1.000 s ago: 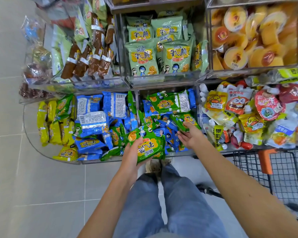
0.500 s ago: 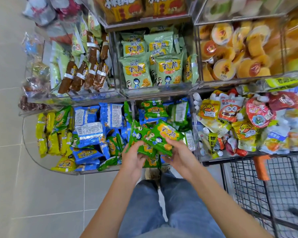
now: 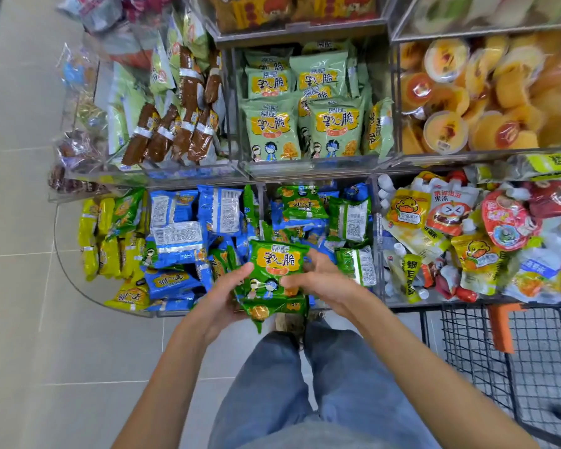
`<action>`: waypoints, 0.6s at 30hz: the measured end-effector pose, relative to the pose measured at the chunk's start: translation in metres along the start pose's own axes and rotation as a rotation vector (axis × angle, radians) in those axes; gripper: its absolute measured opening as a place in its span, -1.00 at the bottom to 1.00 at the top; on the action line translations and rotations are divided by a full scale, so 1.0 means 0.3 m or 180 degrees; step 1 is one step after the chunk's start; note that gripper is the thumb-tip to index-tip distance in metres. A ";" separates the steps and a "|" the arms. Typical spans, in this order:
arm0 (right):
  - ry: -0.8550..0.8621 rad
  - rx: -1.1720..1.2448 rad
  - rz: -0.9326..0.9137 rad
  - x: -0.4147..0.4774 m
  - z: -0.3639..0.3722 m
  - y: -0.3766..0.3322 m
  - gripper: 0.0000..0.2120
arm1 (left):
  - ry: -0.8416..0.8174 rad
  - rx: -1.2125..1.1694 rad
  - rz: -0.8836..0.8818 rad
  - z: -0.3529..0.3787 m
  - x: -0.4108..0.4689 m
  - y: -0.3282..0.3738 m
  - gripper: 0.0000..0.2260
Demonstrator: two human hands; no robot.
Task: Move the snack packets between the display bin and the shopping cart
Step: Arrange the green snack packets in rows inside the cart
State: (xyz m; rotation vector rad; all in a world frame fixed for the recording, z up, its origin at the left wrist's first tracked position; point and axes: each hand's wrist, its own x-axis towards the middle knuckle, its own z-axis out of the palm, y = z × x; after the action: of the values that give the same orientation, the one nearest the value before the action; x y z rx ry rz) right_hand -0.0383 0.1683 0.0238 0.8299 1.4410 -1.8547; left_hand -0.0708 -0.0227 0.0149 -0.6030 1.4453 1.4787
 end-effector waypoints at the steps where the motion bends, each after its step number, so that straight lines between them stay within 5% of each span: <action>1: -0.0089 -0.0162 -0.0012 0.008 0.020 -0.002 -0.41 | 0.0087 0.0150 0.0004 -0.015 0.000 -0.005 -0.31; 3: -0.0172 -0.0330 -0.0070 0.021 0.049 0.008 -0.57 | 0.0224 0.0152 0.0076 -0.037 0.004 -0.020 -0.40; 6: 0.0026 -0.0199 -0.0282 0.050 0.067 0.054 -0.55 | 0.0351 -0.0193 0.0206 -0.050 -0.004 -0.048 -0.46; 9: 0.1443 0.0336 -0.0534 0.095 0.050 0.137 -0.73 | 0.0381 -0.0810 0.0353 -0.052 -0.018 -0.088 -0.46; 11: 0.2317 -0.0046 -0.0331 0.127 0.023 0.204 -0.57 | 0.0431 -0.1218 0.0443 -0.059 -0.022 -0.113 -0.50; 14: 0.2081 -0.0950 0.0220 0.177 0.006 0.299 -0.39 | 0.0569 -0.1652 0.0356 -0.070 -0.014 -0.149 -0.68; 18: 0.1914 -0.1213 0.0182 0.228 0.011 0.334 -0.45 | 0.0789 -0.1082 0.0316 -0.075 -0.005 -0.166 -0.71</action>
State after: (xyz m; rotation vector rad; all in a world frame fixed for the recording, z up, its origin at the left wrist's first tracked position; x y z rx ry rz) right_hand 0.0004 0.1383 -0.0871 1.2718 2.0236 -1.2659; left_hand -0.0331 -0.0518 -0.0118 -0.9624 1.4348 1.7961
